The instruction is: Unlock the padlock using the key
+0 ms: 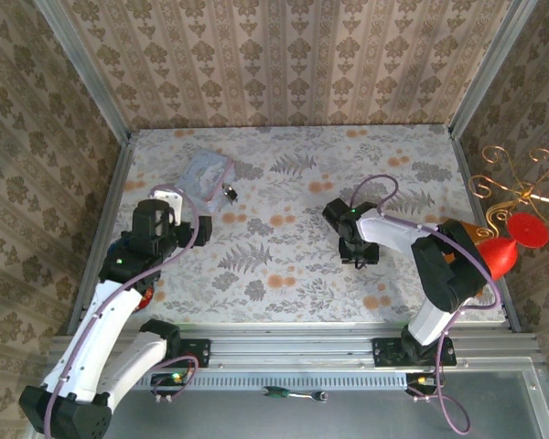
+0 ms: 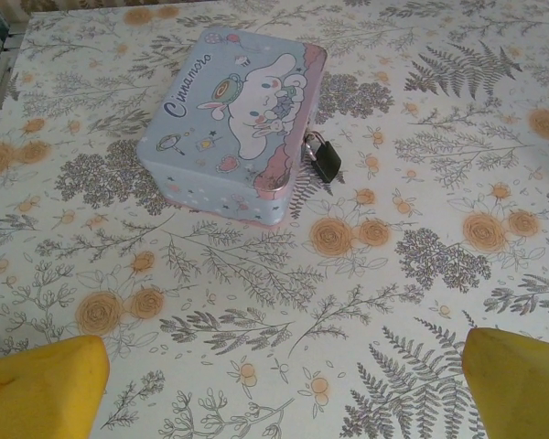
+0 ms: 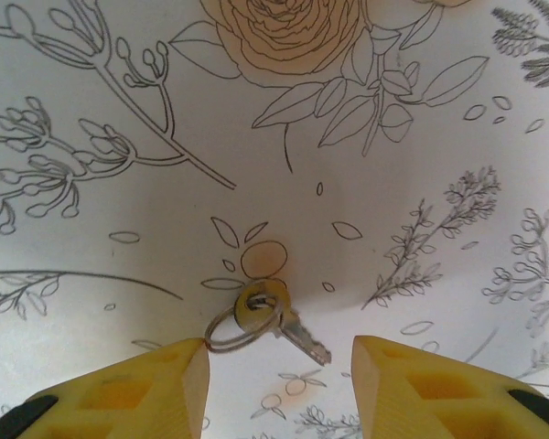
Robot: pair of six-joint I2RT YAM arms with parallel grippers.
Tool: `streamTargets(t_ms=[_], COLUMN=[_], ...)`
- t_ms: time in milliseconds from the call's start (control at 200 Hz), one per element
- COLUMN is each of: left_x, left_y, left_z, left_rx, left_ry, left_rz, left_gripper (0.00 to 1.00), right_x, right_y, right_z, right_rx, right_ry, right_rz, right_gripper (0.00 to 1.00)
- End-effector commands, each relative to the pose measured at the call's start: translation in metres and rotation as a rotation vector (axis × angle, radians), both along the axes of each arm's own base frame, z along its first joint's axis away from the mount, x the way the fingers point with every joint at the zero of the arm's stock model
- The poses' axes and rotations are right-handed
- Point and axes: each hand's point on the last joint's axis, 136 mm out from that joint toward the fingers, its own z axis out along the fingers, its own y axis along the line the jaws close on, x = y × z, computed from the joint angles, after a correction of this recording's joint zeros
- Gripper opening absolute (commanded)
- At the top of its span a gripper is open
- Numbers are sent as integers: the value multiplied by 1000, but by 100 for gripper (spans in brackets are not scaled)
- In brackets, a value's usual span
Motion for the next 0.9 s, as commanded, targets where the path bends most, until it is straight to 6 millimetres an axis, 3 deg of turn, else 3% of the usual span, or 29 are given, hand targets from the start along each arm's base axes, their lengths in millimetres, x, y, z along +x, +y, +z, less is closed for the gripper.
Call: streamTargets(t_ms=[0, 610, 895], left_x=[-4, -2, 0], left_y=[3, 6, 7], left_z=[-1, -4, -7], left_rx=[23, 34, 38], left_ry=[1, 11, 19], left_rz=[3, 13, 20], left_gripper=[100, 100, 100], right_x=[2, 23, 29], right_y=[10, 4, 4], right_z=[-10, -14, -14], right_rx=[69, 22, 4], right_ry=[1, -10, -16], right_rz=[-41, -67, -57], right_gripper=[45, 37, 25])
